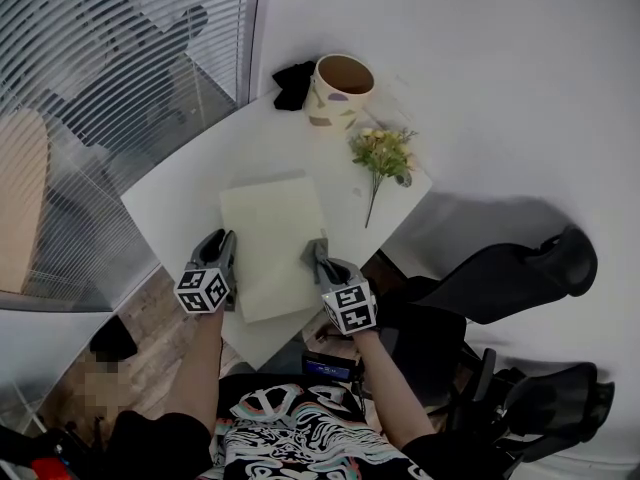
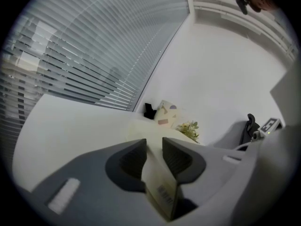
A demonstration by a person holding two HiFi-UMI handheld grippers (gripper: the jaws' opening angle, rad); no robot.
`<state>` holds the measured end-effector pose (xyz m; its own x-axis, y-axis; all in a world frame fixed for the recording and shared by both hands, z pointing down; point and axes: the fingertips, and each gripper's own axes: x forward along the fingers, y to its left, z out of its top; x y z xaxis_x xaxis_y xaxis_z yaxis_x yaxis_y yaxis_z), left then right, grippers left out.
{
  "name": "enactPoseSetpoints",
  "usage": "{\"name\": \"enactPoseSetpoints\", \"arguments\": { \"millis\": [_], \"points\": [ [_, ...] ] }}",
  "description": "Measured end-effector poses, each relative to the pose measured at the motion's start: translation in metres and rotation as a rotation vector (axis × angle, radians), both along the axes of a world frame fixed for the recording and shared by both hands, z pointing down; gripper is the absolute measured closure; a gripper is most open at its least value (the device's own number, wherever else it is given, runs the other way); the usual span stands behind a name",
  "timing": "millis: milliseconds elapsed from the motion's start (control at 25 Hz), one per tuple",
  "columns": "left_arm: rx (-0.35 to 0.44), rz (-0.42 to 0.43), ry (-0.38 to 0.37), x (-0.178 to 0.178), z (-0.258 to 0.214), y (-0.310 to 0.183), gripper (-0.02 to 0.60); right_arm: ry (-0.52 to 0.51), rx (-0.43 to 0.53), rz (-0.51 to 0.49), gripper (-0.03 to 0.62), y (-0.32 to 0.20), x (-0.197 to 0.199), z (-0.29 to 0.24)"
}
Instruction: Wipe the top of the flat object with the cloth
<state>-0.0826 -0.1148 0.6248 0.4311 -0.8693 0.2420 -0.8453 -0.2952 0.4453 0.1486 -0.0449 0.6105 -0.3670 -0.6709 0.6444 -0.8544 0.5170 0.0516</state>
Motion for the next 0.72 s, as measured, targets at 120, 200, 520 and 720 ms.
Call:
{"name": "enactPoseSetpoints", "arguments": {
  "millis": [120,200,520,720],
  "points": [
    [-0.005,0.001,0.005,0.000,0.000,0.000,0.417,0.000,-0.003,0.004,0.577,0.005,0.001,0.000],
    [-0.001,0.003,-0.002,0.001,0.001,0.002,0.417,0.000,-0.002,0.010,0.577,0.011,0.002,0.001],
    [0.004,0.004,-0.011,0.002,-0.001,0.005,0.417,0.049,0.004,0.000,0.577,0.027,0.005,-0.001],
    [0.005,0.005,-0.010,0.002,0.000,0.004,0.417,0.038,-0.009,0.020,0.577,0.038,0.009,0.000]
  ]
}}
